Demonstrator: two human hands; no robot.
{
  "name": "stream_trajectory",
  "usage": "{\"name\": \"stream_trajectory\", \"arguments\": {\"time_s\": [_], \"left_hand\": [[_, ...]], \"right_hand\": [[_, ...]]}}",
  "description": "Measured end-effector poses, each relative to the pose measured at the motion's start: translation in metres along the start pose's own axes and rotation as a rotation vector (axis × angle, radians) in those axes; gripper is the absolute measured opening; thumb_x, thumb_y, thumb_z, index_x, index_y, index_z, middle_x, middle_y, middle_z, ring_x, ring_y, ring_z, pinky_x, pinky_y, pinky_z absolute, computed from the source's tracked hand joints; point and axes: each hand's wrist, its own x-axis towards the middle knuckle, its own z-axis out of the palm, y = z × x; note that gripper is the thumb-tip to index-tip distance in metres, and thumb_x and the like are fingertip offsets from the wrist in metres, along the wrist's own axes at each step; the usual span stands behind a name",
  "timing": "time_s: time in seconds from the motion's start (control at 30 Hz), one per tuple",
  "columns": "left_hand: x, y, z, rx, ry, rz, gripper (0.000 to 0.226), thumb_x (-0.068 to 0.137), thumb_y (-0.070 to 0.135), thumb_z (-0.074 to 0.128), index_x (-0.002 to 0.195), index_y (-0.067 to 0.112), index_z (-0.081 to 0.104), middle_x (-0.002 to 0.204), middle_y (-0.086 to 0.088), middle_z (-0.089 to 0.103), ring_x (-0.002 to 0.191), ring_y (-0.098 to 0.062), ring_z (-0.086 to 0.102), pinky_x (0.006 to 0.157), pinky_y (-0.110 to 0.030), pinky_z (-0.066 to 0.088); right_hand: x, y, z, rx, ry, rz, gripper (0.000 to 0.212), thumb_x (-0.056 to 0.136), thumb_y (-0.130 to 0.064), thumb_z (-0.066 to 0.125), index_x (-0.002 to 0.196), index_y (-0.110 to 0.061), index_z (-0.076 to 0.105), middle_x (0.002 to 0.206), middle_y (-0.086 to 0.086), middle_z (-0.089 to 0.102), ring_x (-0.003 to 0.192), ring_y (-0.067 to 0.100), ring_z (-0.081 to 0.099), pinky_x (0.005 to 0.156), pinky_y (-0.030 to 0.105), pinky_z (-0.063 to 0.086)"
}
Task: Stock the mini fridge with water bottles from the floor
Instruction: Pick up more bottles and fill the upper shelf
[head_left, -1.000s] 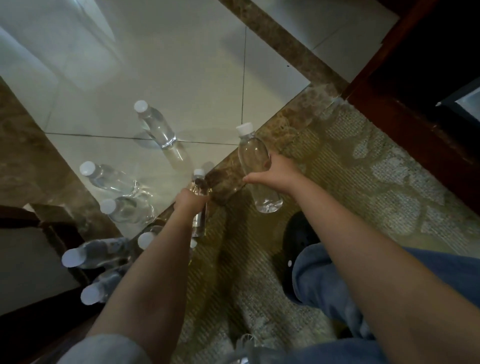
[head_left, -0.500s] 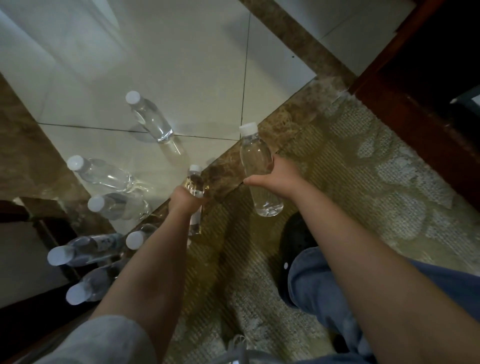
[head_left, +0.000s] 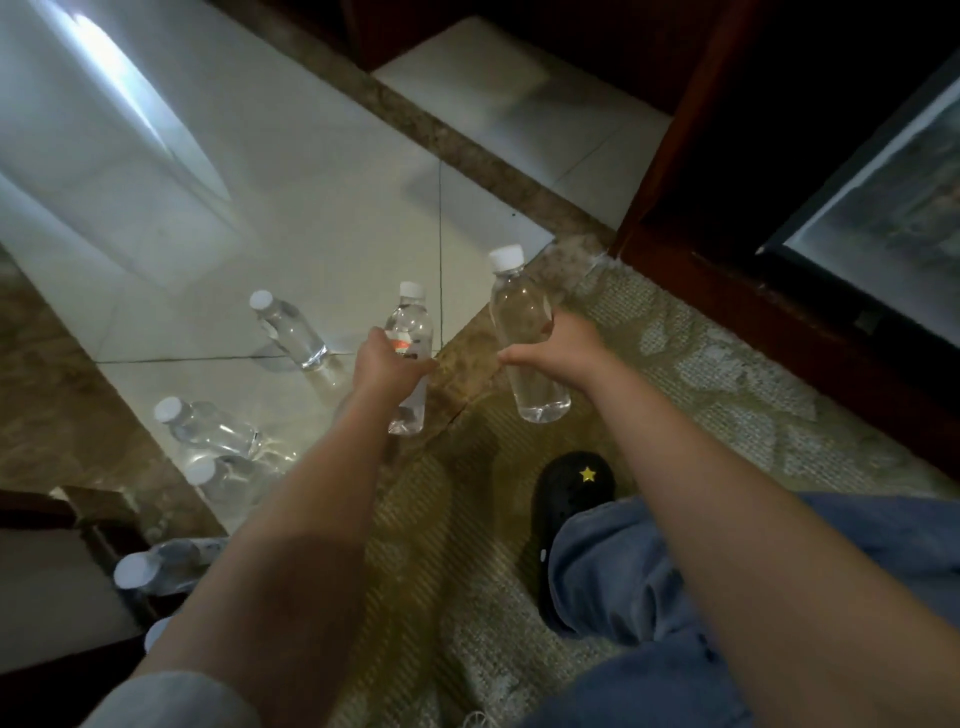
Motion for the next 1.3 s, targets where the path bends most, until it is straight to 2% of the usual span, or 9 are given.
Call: {"name": "stream_trajectory", "arguments": {"time_s": [0.17, 0.27, 0.33, 0.5, 0.63, 0.87, 1.03, 1.23, 1.3], "left_hand": [[-0.029, 0.06, -0.008, -0.133, 0.03, 0.164, 0.058, 0.066, 0.021, 0.083, 0.112, 0.011, 0.05, 0.109, -0.007, 0.06, 0.093, -0.021, 0.057, 0.076, -0.031, 0.046], [-0.05, 0.093, -0.009, -0.186, 0.019, 0.25, 0.055, 0.066, 0.021, 0.083, 0.109, 0.014, 0.049, 0.112, -0.006, 0.059, 0.099, -0.021, 0.057, 0.08, -0.029, 0.045], [-0.064, 0.116, -0.01, -0.232, 0.019, 0.296, 0.052, 0.067, 0.021, 0.083, 0.104, 0.017, 0.047, 0.112, -0.005, 0.059, 0.099, -0.02, 0.057, 0.082, -0.029, 0.045], [-0.103, 0.176, -0.011, -0.322, 0.041, 0.44, 0.052, 0.068, 0.02, 0.082, 0.108, 0.014, 0.05, 0.101, -0.001, 0.058, 0.088, -0.014, 0.054, 0.075, -0.025, 0.041], [-0.134, 0.223, 0.0, -0.351, 0.02, 0.556, 0.05, 0.067, 0.022, 0.083, 0.101, 0.017, 0.047, 0.094, 0.002, 0.056, 0.086, -0.014, 0.055, 0.073, -0.027, 0.043], [-0.18, 0.293, 0.052, -0.288, -0.062, 0.7, 0.053, 0.065, 0.025, 0.084, 0.101, 0.017, 0.047, 0.099, 0.001, 0.057, 0.09, -0.016, 0.056, 0.076, -0.029, 0.044], [-0.203, 0.34, 0.099, -0.284, -0.134, 0.754, 0.052, 0.065, 0.025, 0.084, 0.103, 0.016, 0.049, 0.102, 0.001, 0.059, 0.089, -0.014, 0.055, 0.075, -0.026, 0.042], [-0.206, 0.395, 0.16, -0.326, -0.156, 0.773, 0.049, 0.065, 0.024, 0.084, 0.099, 0.018, 0.049, 0.105, -0.002, 0.062, 0.094, -0.018, 0.061, 0.077, -0.028, 0.046], [-0.2, 0.409, 0.185, -0.336, -0.144, 0.783, 0.048, 0.065, 0.025, 0.084, 0.097, 0.021, 0.048, 0.105, -0.002, 0.062, 0.094, -0.018, 0.061, 0.08, -0.03, 0.049]], "right_hand": [[-0.025, -0.015, -0.047, 0.031, 0.171, -0.035, 0.076, 0.066, -0.039, 0.083, 0.13, -0.014, 0.051, 0.12, -0.002, 0.057, 0.111, 0.021, 0.055, 0.095, 0.039, 0.048], [-0.046, -0.02, -0.08, 0.059, 0.27, -0.06, 0.066, 0.069, -0.032, 0.083, 0.124, -0.013, 0.053, 0.11, -0.003, 0.054, 0.102, 0.015, 0.052, 0.084, 0.029, 0.044], [-0.06, -0.021, -0.101, 0.093, 0.335, -0.059, 0.065, 0.068, -0.032, 0.084, 0.122, -0.014, 0.053, 0.111, 0.0, 0.056, 0.103, 0.018, 0.054, 0.083, 0.029, 0.045], [-0.092, -0.015, -0.147, 0.212, 0.495, -0.08, 0.067, 0.068, -0.028, 0.084, 0.124, -0.015, 0.05, 0.112, 0.002, 0.057, 0.102, 0.019, 0.055, 0.084, 0.033, 0.047], [-0.116, -0.004, -0.182, 0.355, 0.61, -0.076, 0.062, 0.067, -0.025, 0.085, 0.118, -0.015, 0.051, 0.112, 0.004, 0.061, 0.104, 0.023, 0.059, 0.09, 0.039, 0.05], [-0.143, 0.036, -0.239, 0.419, 0.768, -0.035, 0.051, 0.071, -0.027, 0.083, 0.106, -0.017, 0.047, 0.102, 0.001, 0.056, 0.098, 0.021, 0.056, 0.085, 0.037, 0.05], [-0.148, 0.07, -0.281, 0.427, 0.841, 0.021, 0.055, 0.074, -0.028, 0.08, 0.119, -0.014, 0.05, 0.105, 0.0, 0.053, 0.096, 0.019, 0.054, 0.079, 0.034, 0.046], [-0.131, 0.105, -0.337, 0.473, 0.88, 0.044, 0.053, 0.071, -0.027, 0.081, 0.112, -0.017, 0.05, 0.096, -0.005, 0.054, 0.088, 0.015, 0.054, 0.076, 0.031, 0.043], [-0.117, 0.118, -0.355, 0.461, 0.891, 0.052, 0.05, 0.073, -0.028, 0.08, 0.111, -0.019, 0.049, 0.099, -0.004, 0.056, 0.092, 0.016, 0.056, 0.078, 0.032, 0.046]]}}
